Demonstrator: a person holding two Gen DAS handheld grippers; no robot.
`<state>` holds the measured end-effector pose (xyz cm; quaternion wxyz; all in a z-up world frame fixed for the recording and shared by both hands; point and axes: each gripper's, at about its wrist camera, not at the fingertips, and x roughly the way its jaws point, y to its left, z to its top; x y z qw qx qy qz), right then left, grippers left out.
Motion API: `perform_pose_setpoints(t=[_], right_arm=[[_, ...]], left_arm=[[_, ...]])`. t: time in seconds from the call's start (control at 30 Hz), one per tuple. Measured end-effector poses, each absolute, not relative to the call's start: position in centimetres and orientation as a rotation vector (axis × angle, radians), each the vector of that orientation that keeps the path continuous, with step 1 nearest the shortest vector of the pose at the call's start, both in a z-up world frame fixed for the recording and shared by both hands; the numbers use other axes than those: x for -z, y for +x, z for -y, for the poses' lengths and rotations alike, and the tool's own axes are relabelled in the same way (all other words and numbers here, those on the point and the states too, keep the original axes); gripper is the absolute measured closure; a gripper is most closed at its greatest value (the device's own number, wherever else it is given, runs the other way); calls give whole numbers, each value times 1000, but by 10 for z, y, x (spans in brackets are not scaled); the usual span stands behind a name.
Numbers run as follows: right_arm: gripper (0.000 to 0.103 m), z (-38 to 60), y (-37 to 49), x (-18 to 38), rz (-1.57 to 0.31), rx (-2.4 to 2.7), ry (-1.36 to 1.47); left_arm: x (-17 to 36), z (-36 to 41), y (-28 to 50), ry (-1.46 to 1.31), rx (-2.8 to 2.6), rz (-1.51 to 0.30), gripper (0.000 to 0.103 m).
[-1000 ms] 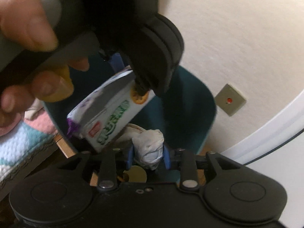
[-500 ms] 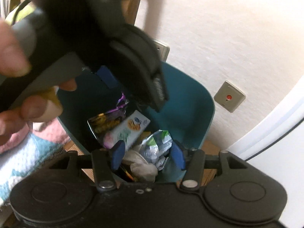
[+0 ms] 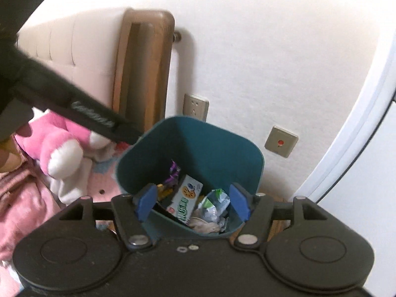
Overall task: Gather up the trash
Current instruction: 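Lower both open tools toward the remaining trash on the floor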
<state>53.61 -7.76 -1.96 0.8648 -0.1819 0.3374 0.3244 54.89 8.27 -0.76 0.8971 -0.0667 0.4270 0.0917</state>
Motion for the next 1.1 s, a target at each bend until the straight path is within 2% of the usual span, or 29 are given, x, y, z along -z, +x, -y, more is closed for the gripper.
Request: perform_pose_setpoints(t=[0.23,0.33,0.43,0.57,0.63,0.77,0.9,1.03,1.1], right_arm=[[30,83,491,-1,-677,-650,-289],[27,84,465,-7,-670,-623,-262],[21,86,438,-10,-676,-597,-224],[13,92,407,-8,-706,-578,-176],[10,97,394,-5,-719,-578,-154],[2,112,380,8,-742,-584,-123],[0,132,373,34,-758,-576,-72],[0,157,372,70,-792,-567,-44],[0,169,369,89,-814,-568,-53]], left_arm=[[-9,-87,484,-93,-132,-842,45],[-10,-87,456,-72,-90,-822,33],[-6,-84,432,-44,-39,-823,32],[4,-75,406,3,5,-832,24],[11,-70,397,8,19,-837,23],[31,-59,385,4,37,-867,23],[59,-44,377,10,43,-896,21],[99,-29,375,-38,59,-936,14],[123,-22,376,-75,65,-968,5]])
